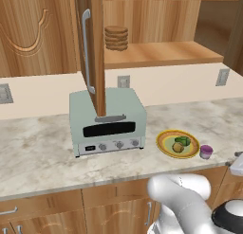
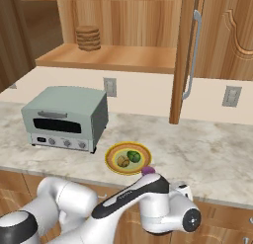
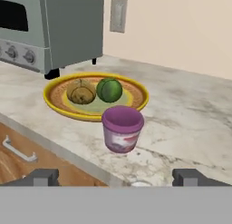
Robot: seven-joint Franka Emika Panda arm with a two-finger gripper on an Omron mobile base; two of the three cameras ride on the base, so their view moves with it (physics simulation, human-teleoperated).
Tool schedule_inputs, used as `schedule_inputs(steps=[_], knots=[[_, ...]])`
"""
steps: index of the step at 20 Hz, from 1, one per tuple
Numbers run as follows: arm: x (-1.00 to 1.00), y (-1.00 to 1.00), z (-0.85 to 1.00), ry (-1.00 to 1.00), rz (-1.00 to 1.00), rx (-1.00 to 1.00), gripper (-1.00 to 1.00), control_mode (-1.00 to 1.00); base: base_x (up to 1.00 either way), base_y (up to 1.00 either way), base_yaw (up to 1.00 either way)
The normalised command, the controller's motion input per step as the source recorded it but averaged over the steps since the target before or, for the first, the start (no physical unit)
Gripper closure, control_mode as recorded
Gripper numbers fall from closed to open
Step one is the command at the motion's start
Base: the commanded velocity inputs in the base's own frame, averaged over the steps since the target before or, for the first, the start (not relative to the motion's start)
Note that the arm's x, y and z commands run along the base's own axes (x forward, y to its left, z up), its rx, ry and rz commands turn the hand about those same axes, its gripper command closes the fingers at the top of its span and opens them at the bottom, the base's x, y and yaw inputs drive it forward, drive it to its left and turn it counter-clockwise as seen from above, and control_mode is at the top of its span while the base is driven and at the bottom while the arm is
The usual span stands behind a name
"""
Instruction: Pick the avocado and bread from the counter and place them on the plate. Then pick the jam from the cabinet and place it next to the plate. Lastly close the cabinet door.
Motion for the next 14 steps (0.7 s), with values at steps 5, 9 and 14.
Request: schedule_inputs(steps=[5, 9, 14], knots=[[-0.07, -0.48, 0.47, -0.10, 0.01, 0.00, -1.00, -1.00, 0.00, 0.00, 0.00], [-0.05, -0.39, 0.56, -0.10, 0.03, 0.00, -1.00, -1.00, 0.00, 0.00, 0.00], [-0.03, -0.24, 0.53, -0.09, 0.05, 0.03, -1.00, -1.00, 0.00, 0.00, 0.00]])
